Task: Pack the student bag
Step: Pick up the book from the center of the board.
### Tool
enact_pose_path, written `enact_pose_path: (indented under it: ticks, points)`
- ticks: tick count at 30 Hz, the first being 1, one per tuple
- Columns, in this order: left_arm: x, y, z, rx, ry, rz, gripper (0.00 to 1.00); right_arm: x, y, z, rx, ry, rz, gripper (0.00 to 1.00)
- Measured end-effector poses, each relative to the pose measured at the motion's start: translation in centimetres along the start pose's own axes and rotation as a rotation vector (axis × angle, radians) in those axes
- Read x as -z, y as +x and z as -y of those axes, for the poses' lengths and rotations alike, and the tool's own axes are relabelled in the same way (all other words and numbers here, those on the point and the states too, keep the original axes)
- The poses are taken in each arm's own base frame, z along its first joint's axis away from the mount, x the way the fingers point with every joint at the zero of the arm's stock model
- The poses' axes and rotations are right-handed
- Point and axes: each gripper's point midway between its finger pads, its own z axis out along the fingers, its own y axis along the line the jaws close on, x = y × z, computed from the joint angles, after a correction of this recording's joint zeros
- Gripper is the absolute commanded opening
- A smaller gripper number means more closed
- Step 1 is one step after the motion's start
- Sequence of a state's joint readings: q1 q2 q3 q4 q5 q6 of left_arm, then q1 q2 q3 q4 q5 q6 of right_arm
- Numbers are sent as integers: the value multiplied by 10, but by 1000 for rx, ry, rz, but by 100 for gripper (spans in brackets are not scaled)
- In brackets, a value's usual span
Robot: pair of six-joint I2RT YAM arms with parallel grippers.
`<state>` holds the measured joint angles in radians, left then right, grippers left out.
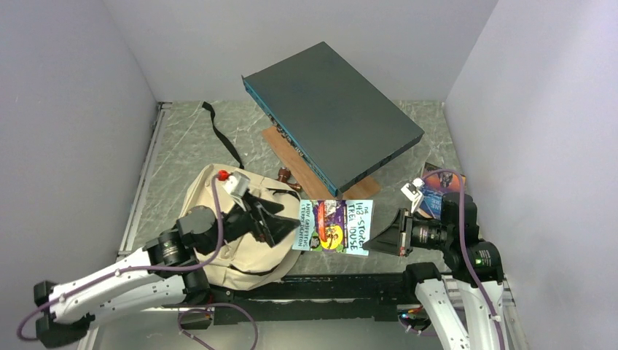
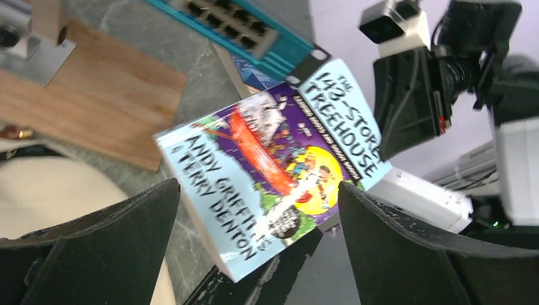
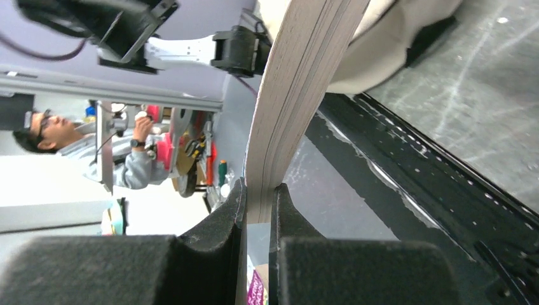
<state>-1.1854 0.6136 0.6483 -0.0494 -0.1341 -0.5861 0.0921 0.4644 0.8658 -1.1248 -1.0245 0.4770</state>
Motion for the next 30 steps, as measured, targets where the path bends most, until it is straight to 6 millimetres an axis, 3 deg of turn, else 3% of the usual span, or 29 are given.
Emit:
enact_pose_path:
  ticks: [3,8,20,27,30]
  points:
    - [13,-5,-23,130,-58,19,100,0,-4,-13,14,-63,-1,0]
    - [25,-1,-28,294,-41,15,100,2,-10,-30,20,-136,2,0]
    - [7,60,-50,587,-13,-138,100,4,-14,-45,17,-187,-12,0]
    - [-10,82,-53,658,27,-208,100,4,-13,-45,17,-189,-14,0]
    - [-16,83,-47,681,91,-215,89,4,-13,-46,17,-190,-16,0]
